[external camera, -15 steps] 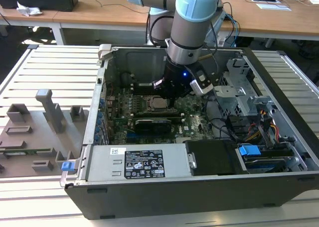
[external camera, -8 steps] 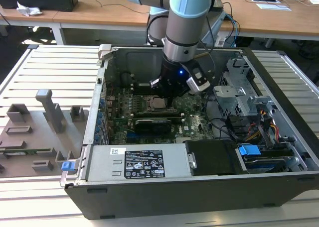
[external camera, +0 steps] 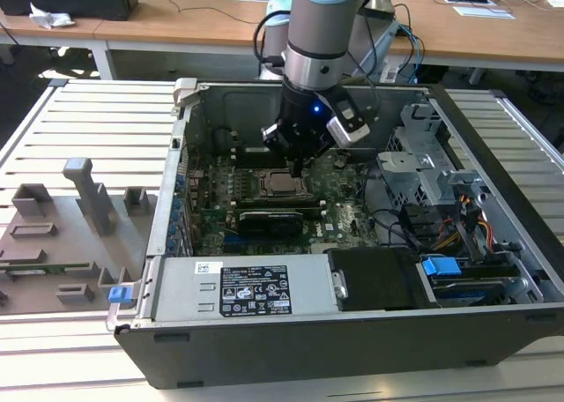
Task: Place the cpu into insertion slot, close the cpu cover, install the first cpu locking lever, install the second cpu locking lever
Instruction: 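Install the second cpu locking lever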
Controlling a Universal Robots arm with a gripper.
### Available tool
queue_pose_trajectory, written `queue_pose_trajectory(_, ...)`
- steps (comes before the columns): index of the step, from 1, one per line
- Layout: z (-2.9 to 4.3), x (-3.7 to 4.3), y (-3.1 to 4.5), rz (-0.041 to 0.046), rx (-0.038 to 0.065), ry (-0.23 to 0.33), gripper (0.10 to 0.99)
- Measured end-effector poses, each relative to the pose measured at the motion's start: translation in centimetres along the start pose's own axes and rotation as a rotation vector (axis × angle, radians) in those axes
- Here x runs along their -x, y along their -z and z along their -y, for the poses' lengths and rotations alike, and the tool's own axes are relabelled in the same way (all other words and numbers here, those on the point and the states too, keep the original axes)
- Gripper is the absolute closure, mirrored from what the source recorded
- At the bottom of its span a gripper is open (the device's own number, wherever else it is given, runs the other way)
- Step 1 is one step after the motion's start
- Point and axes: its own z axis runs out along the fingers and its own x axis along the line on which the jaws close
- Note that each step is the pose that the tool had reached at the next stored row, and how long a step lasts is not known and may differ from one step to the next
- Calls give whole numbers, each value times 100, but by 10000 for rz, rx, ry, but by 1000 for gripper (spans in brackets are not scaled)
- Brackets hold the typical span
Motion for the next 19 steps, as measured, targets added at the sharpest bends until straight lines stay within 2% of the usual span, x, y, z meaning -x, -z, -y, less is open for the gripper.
queue_pose_trajectory(1,-4,0,35,-1,-8,0,980)
queue_pose_trajectory(6,-24,-3,315,-13,-87,0,980)
queue_pose_trajectory(7,-25,-3,344,-16,-97,0,980)
queue_pose_trajectory(10,-32,-6,495,-25,-163,-2,980)
queue_pose_trajectory(13,-34,-7,563,-30,-198,-3,980)
queue_pose_trajectory(19,-35,-7,573,-33,-209,-3,980)
